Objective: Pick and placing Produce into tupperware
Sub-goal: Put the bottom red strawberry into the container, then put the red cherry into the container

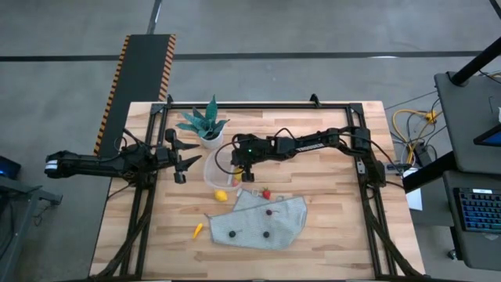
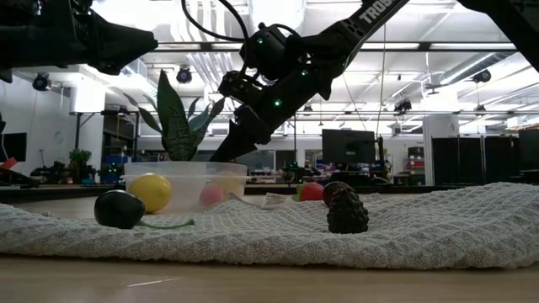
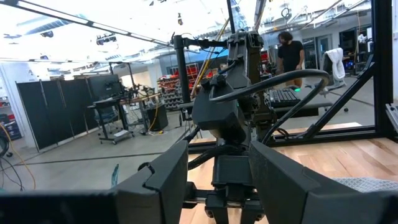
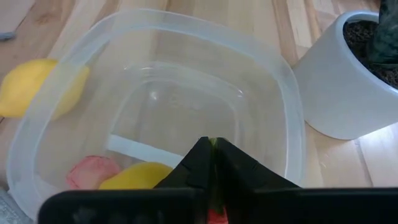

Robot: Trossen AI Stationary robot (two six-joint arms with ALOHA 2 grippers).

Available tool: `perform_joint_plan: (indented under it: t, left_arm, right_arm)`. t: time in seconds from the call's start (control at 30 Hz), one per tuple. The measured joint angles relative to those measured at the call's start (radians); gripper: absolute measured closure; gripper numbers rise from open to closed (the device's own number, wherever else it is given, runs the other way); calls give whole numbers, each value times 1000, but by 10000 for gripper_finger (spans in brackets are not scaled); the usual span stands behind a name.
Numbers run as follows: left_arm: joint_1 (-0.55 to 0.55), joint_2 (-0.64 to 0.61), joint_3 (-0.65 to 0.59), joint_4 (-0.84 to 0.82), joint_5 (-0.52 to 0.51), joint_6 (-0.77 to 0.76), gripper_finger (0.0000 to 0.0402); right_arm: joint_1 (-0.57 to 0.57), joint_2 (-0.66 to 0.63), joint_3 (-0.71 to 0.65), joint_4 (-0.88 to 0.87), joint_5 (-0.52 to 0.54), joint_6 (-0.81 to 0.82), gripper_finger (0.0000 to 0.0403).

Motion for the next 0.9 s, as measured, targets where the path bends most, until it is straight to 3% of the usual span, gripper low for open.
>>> perform_joint_plan:
  t: [0.43, 0.67, 0.9]
  left_arm:
    - [0, 0, 0, 0, 0, 0, 245]
    - [0, 0, 0, 0, 0, 0, 245]
    - [0, 0, 0, -1, 0, 0, 245]
  right_arm:
    - [0, 0, 0, 0, 3, 26, 280]
    - [1, -12, 0, -7, 3, 26, 262]
    - [5, -108, 0, -47, 2, 15, 270]
